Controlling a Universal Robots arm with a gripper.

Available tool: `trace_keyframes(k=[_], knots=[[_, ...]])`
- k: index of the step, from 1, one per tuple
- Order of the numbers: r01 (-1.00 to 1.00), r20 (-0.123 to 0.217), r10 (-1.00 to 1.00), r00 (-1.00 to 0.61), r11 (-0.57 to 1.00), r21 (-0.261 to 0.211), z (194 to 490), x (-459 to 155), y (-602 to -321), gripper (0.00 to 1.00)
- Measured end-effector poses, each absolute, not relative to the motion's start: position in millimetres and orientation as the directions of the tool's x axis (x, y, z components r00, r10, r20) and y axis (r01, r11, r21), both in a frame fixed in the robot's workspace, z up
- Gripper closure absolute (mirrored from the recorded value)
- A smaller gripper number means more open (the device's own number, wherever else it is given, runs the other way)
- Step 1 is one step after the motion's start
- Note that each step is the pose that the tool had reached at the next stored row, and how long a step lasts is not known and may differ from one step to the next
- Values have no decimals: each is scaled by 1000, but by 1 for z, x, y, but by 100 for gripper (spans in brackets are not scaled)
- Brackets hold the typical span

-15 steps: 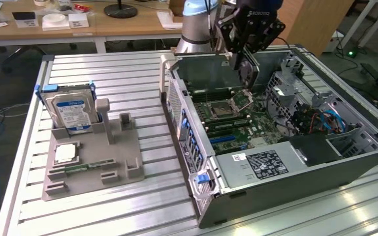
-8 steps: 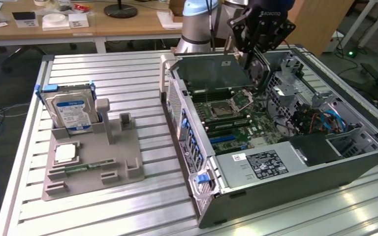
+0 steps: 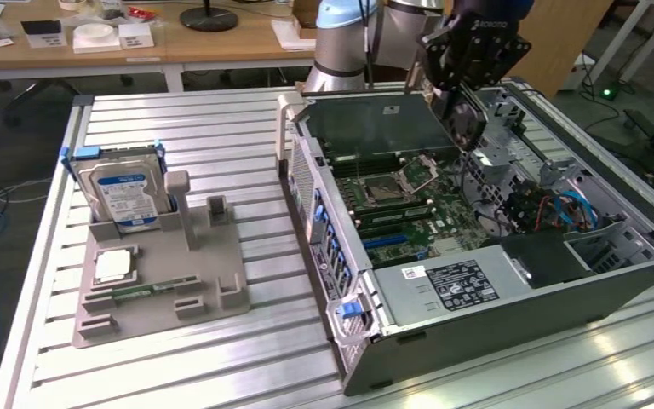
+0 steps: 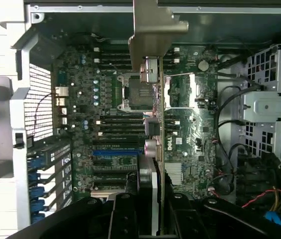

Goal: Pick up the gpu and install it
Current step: 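Pick up the gpu and move the gpu toward the slot, then insert the gpu into the slot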

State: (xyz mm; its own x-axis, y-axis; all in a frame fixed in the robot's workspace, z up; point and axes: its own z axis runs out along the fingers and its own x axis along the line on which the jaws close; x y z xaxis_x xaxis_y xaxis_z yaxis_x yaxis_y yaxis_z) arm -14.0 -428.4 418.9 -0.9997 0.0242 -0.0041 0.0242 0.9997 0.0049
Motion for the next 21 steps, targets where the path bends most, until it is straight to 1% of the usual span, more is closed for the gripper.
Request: trace_keyframes(k=[12, 21], knots=[[24, -4, 24, -1000, 1000, 5, 418, 26, -428, 72], [24, -4, 24, -1000, 1000, 5, 417, 26, -428, 72]])
